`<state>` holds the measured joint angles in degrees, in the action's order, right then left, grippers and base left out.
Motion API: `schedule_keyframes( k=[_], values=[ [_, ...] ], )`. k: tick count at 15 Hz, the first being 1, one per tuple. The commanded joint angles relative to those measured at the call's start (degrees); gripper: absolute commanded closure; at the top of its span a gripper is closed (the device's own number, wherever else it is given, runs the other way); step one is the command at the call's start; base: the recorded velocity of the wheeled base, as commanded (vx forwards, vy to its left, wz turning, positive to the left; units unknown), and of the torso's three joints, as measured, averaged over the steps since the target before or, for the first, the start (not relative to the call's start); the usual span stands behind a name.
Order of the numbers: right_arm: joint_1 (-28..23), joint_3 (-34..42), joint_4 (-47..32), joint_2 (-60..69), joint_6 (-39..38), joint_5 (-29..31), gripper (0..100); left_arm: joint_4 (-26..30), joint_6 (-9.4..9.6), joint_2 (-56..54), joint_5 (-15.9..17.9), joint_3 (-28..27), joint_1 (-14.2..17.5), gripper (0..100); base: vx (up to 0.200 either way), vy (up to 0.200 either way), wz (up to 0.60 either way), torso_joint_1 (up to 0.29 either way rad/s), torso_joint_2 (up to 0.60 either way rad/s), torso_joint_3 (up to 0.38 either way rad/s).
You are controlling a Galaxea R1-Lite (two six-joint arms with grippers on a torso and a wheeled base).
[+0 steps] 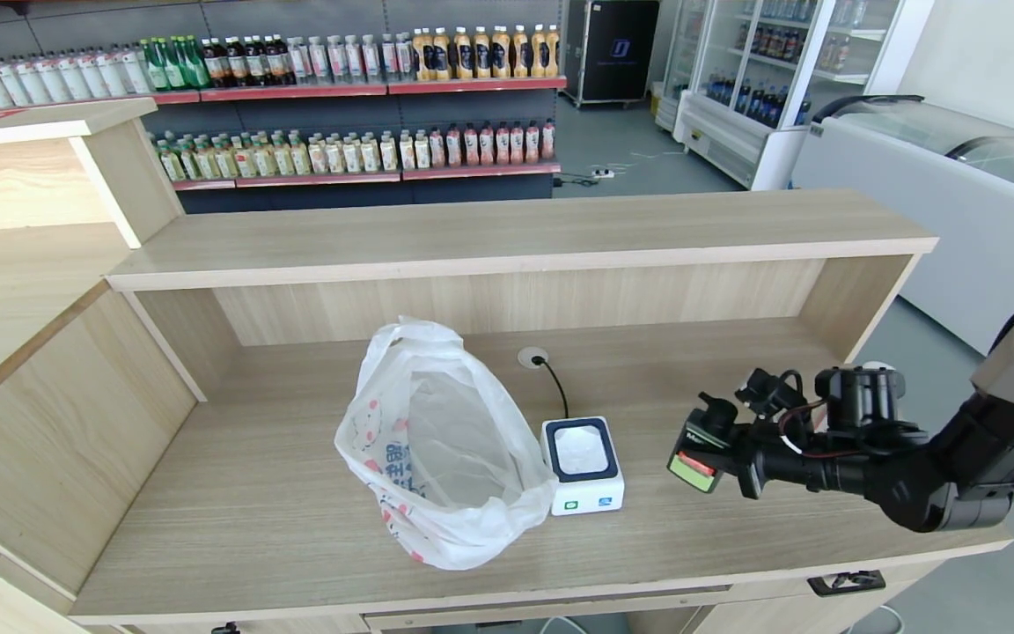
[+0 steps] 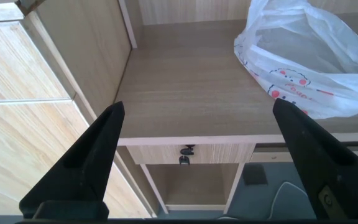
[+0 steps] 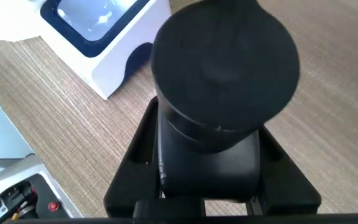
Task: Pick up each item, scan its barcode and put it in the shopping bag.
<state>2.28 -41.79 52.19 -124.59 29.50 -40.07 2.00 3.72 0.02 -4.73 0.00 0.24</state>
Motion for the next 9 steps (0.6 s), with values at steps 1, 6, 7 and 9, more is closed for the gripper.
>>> schedule_keyframes(
  k=[1,6,7,9],
  values=[
    [-0.52,3.21,0.02,10.24,-0.06,-0.36,100,0.02,-0.03,-0.02,-0.02,0.00,0.02,0,0.000,0.000,0.00,0.000,0.00,0.000],
    [-0.70,5.67,-1.12,27.64,8.73,-0.36,100,0.02,-0.03,-0.02,-0.02,0.00,0.02,0,0.000,0.000,0.00,0.000,0.00,0.000],
    [-0.70,5.67,-1.12,27.64,8.73,-0.36,100,0.02,-0.03,-0.02,-0.02,0.00,0.02,0,0.000,0.000,0.00,0.000,0.00,0.000],
    [-0.26,8.04,-4.64,35.91,19.10,-0.18,100,0.02,0.06,0.06,-0.02,0.00,0.02,0,0.000,0.000,0.00,0.000,0.00,0.000]
  ],
)
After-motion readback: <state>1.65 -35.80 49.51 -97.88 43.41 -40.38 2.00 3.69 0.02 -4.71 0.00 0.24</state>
